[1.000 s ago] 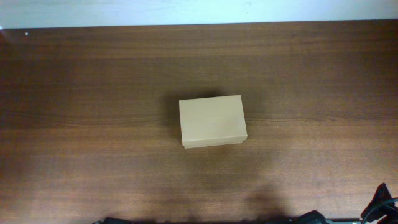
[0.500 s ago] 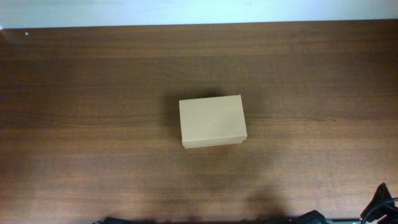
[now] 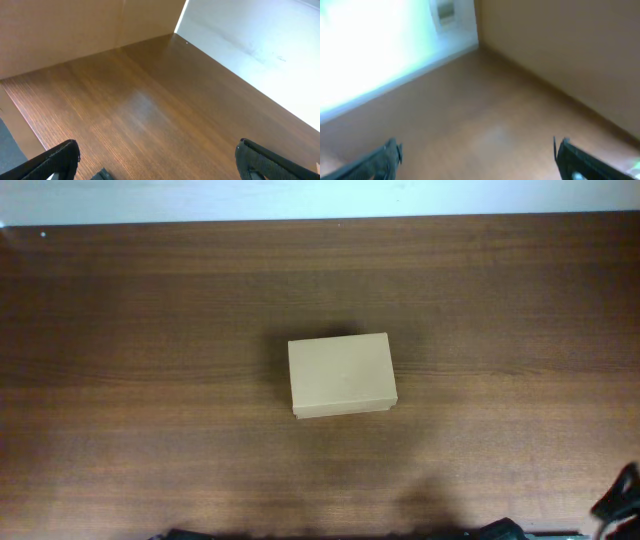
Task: Pack container
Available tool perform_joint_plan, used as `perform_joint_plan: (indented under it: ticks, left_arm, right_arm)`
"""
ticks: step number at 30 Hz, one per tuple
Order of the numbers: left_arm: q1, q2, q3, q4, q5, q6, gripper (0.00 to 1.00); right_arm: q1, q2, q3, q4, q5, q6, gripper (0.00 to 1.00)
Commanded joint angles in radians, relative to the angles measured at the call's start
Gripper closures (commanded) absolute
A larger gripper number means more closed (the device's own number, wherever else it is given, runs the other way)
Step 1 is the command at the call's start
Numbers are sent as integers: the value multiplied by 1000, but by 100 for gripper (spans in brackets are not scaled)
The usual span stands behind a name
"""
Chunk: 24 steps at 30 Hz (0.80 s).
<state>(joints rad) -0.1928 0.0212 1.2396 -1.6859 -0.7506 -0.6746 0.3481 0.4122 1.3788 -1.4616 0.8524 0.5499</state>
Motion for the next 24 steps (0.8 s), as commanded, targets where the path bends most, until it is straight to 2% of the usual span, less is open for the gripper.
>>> perform_joint_plan:
  ticks: [1,7,12,15,24]
  left_arm:
    - [6,-13,-4,-1,3,-7,1]
    - [6,-13,-4,-1,3,-7,1]
    - [6,-13,-4,-1,3,-7,1]
    - [6,-13,-4,-1,3,-7,1]
    - [6,-13,-4,-1,3,-7,1]
  right_arm:
    - [-53,-45,-37,234,71,7,1]
    - [-137,-173,-308,931,-248,9,1]
    - [-208,-257,-604,1271,-414,9,1]
    - [-244,-288,-751,1368,-457,9,1]
    - [-285,-377,-1093,1508,-453,9,1]
